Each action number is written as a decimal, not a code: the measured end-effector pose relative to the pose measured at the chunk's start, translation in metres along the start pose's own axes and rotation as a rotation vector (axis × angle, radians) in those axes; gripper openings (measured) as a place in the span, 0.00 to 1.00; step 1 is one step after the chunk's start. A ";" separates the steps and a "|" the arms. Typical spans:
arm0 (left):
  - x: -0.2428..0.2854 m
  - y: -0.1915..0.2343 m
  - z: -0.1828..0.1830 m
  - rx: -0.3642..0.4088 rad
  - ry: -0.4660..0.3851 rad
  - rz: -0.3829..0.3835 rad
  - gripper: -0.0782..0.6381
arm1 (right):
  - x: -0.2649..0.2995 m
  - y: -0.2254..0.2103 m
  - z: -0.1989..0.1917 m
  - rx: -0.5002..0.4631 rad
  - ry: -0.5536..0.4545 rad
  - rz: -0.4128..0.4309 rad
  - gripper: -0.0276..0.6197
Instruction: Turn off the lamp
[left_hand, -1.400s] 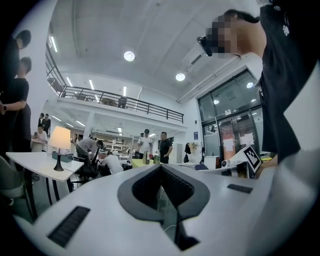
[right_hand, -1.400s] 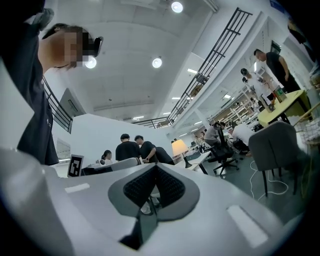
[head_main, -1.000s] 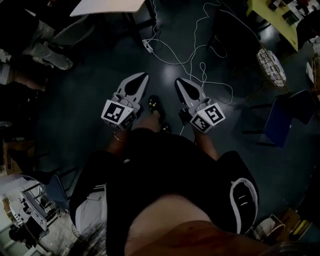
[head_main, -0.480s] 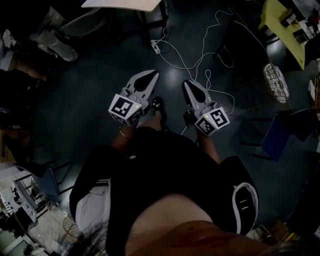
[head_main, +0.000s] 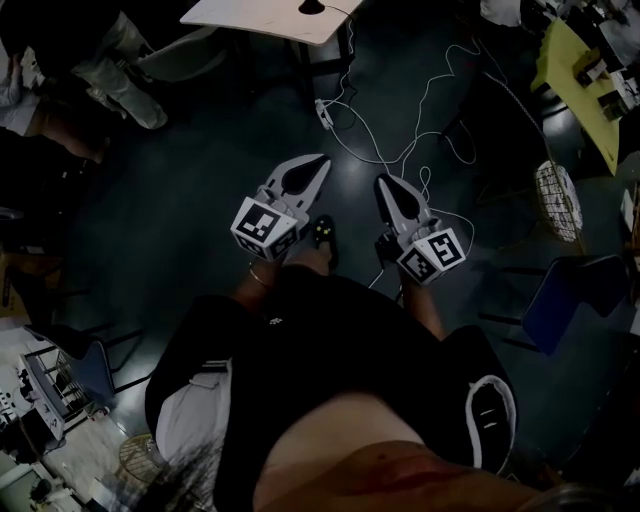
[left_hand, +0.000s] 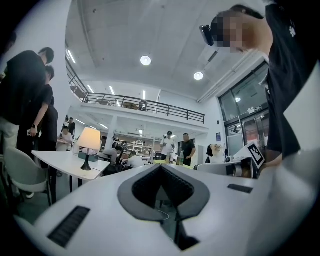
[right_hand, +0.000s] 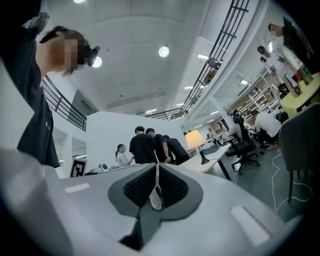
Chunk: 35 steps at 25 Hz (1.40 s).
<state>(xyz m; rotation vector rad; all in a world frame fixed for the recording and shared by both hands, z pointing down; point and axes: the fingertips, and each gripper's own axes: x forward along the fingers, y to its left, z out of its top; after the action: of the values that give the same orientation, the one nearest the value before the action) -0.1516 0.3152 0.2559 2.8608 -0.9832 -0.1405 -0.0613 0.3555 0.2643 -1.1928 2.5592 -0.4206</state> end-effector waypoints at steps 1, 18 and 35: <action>0.003 0.006 0.000 -0.003 -0.001 0.004 0.12 | 0.004 -0.002 0.000 0.000 0.000 0.001 0.04; 0.097 0.056 0.002 -0.025 0.008 -0.081 0.12 | 0.057 -0.077 0.022 -0.016 0.005 -0.044 0.04; 0.154 0.138 0.004 -0.065 0.026 -0.101 0.12 | 0.132 -0.137 0.032 0.010 0.055 -0.105 0.04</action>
<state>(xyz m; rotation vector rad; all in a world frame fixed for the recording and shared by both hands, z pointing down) -0.1144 0.1119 0.2626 2.8462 -0.8142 -0.1404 -0.0359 0.1642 0.2687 -1.3342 2.5445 -0.4949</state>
